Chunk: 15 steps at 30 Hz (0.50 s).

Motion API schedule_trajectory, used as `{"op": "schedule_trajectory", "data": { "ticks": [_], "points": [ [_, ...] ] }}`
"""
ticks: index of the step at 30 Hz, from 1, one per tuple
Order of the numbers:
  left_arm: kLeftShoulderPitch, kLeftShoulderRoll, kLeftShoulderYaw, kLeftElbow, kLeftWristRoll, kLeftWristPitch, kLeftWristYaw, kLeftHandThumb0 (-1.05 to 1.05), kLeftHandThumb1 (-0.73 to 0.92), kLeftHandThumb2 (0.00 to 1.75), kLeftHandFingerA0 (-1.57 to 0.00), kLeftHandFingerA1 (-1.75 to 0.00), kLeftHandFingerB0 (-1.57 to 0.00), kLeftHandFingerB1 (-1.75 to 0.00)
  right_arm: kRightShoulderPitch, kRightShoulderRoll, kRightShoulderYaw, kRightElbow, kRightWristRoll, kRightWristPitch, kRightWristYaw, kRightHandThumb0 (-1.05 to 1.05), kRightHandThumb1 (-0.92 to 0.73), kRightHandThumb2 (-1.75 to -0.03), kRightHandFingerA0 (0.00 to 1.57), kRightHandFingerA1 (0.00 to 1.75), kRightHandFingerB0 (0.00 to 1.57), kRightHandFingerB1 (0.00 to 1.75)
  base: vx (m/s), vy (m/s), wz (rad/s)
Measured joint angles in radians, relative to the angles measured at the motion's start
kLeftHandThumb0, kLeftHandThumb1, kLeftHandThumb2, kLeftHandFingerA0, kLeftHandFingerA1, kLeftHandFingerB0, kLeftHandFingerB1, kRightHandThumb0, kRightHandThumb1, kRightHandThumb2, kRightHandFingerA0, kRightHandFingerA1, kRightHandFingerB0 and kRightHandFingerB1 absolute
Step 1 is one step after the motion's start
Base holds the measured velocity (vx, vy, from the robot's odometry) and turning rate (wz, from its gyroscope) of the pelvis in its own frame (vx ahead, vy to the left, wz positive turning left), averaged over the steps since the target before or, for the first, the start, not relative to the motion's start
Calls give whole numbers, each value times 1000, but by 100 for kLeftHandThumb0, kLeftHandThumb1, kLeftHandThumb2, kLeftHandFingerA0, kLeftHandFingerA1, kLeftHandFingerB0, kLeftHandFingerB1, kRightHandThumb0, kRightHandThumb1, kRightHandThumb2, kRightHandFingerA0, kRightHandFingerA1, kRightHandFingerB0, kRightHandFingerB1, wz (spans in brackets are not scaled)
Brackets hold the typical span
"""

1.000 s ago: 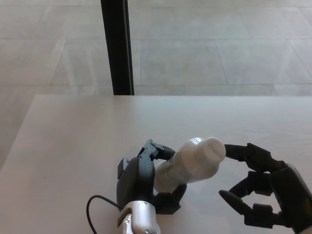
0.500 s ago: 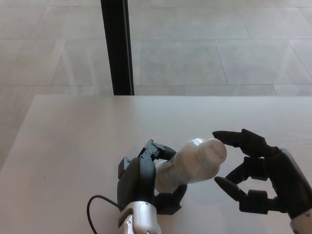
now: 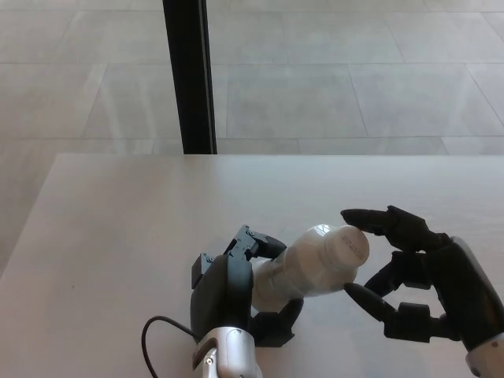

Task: The robot uses its left hand to to lift the bottle kept on the middle of the desk and tilts it towards its right hand. It then uses its right hand to rotate its cap to open it and places the bottle and cap back on the desk

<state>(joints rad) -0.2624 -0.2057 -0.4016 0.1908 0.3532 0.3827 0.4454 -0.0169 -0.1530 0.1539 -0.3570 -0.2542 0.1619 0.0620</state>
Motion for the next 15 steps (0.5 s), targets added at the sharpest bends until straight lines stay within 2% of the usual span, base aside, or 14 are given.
{"op": "schedule_trajectory", "data": {
  "ticks": [1, 2, 3, 4, 5, 6, 7, 8, 11, 12, 15],
  "points": [
    [0, 0, 0, 1, 0, -1, 0, -12, 62, 116, -86, -175, -70, -168, 2, 0, 0, 1, 0, -1, 0, -54, -47, -83, 98, 99, 42, 50, 0, 0, 0],
    [0, 0, 0, 2, 0, -2, 1, -12, 63, 112, -86, -175, -69, -168, 4, 1, 0, 3, 0, -3, 0, -48, -57, -58, 98, 97, 49, 36, 0, 0, 0],
    [0, 0, 0, 4, 0, -5, 2, -13, 63, 112, -87, -175, -67, -169, 6, 1, 0, 7, 0, -8, 0, -51, -46, -83, 99, 98, 42, 51, 0, 0, 0],
    [0, 0, 0, 6, 0, -7, 3, -13, 63, 114, -88, -175, -67, -169, 7, 2, 0, 10, 0, -12, 0, -50, -46, -82, 99, 99, 43, 51, 0, 0, 0],
    [0, 0, 0, 8, 0, -11, 4, -12, 65, 109, -86, -175, -68, -168, 8, 2, 0, 15, 1, -19, 0, -46, -57, -58, 99, 98, 51, 36, 0, 0, 0],
    [0, 0, -1, 9, 1, -13, 5, -13, 65, 111, -87, -175, -69, -166, 9, 3, -1, 17, 2, -23, 0, -51, -47, -83, 100, 99, 44, 51, 0, 0, 0],
    [1, 0, -1, 10, 1, -14, 6, -14, 66, 108, -88, -175, -67, -163, 9, 5, -2, 18, 3, -26, 0, -49, -47, -83, 100, 99, 43, 51, 0, 0, 0],
    [1, 0, -2, 10, 1, -14, 7, -14, 65, 111, -88, -175, -67, -164, 9, 7, -3, 19, 5, -29, 0, -44, -58, -58, 100, 100, 53, 37, 0, 0, 0],
    [3, 1, -5, 10, 3, -15, 9, -15, 65, 111, -87, -175, -68, -163, 9, 12, -5, 21, 9, -36, 0, -43, -58, -58, 100, 102, 54, 37, 0, 0, 0],
    [4, 1, -5, 10, 3, -15, 10, -14, 68, 106, -87, -175, -72, -152, 9, 13, -5, 21, 10, -38, 0, -43, -59, -58, 102, 103, 55, 37, 0, 0, 0],
    [4, 1, -6, 10, 3, -15, 11, -15, 70, 100, -86, -175, -71, -151, 8, 18, -6, 22, 11, -45, 0, -43, -59, -59, 104, 105, 55, 38, 0, 0, 0]
  ]
}}
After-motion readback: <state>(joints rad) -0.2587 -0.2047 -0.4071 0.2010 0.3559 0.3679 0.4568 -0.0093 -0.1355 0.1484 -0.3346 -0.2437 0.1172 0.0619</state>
